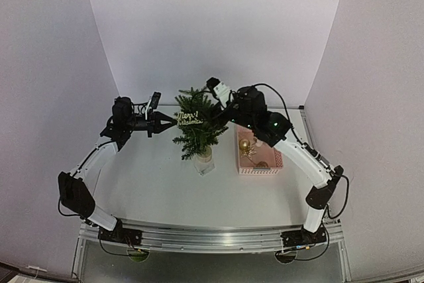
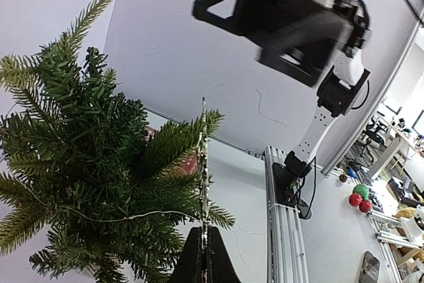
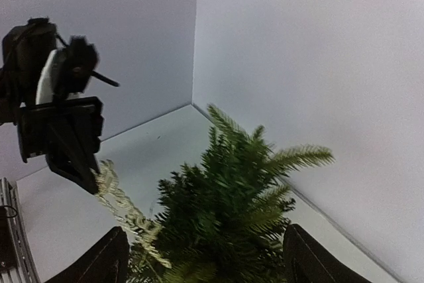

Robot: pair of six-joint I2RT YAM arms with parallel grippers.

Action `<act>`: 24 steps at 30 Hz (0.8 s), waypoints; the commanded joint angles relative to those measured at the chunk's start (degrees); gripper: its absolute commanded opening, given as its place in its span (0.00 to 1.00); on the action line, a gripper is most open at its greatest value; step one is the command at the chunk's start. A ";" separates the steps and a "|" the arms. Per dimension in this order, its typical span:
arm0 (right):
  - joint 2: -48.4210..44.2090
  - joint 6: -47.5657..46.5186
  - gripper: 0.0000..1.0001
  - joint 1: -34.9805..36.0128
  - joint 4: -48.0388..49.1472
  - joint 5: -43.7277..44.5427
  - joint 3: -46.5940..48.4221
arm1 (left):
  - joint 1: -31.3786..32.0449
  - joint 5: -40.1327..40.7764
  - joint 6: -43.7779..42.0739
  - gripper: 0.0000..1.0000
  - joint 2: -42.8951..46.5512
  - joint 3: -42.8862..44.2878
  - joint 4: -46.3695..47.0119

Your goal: Decorate the small christmas tree

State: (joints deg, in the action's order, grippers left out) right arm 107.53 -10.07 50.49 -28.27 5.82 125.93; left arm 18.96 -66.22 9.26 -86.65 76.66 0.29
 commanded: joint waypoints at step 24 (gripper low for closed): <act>-18.76 19.96 0.58 -6.02 -1.86 -24.08 -25.02 | 11.05 5.52 6.98 0.00 1.56 -2.77 9.23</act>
State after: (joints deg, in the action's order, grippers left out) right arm 92.12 7.79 44.62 -30.95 -18.63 102.16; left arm 28.85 -63.05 16.34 -85.89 71.21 7.96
